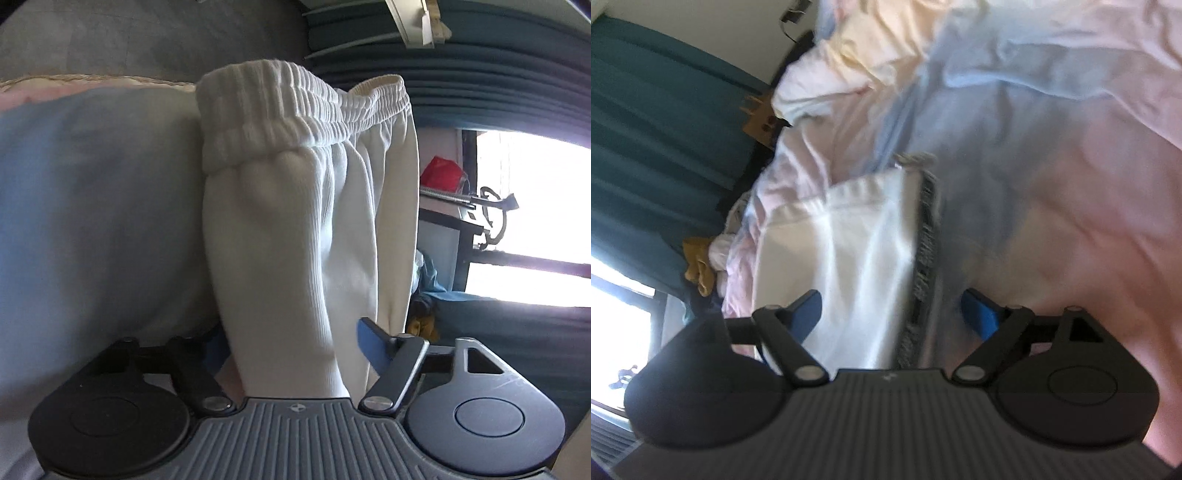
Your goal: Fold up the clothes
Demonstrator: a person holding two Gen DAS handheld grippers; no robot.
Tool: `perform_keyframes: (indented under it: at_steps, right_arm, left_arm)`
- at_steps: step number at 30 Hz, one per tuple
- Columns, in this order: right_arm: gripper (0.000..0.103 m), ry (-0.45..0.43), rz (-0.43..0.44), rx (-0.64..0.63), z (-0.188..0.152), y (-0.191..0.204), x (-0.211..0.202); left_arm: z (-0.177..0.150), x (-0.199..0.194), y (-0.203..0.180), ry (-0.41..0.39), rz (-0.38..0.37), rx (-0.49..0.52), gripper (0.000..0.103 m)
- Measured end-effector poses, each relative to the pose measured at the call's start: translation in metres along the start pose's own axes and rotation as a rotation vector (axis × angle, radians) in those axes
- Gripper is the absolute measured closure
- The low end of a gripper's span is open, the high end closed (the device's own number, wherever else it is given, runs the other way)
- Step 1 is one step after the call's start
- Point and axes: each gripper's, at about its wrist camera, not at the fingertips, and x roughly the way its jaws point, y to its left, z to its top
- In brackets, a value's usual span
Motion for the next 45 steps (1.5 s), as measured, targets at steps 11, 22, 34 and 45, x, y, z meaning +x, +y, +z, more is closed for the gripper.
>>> perform_keyframes:
  at_steps: [11,22,34,45]
  right_arm:
    - [0.088,-0.045,-0.058,-0.04,0.017,-0.004,-0.006]
    - [0.09,-0.11,-0.185,0.08,0.033,-0.035,-0.038]
    - [0.093,-0.129,-0.272,0.091,0.045,-0.048,-0.059]
    - [0.058,-0.233,-0.334,-0.108,0.049,-0.018,-0.088]
  left_arm:
    - [0.001,-0.027,-0.031,-0.089,-0.03,0.224,0.093]
    - [-0.038,-0.085,-0.03,-0.159,0.043,0.207,0.094]
    - [-0.049,-0.1,-0.029,-0.148,0.298,0.221,0.082]
    - [-0.115,-0.156,-0.081,-0.199,0.326,0.604,0.025]
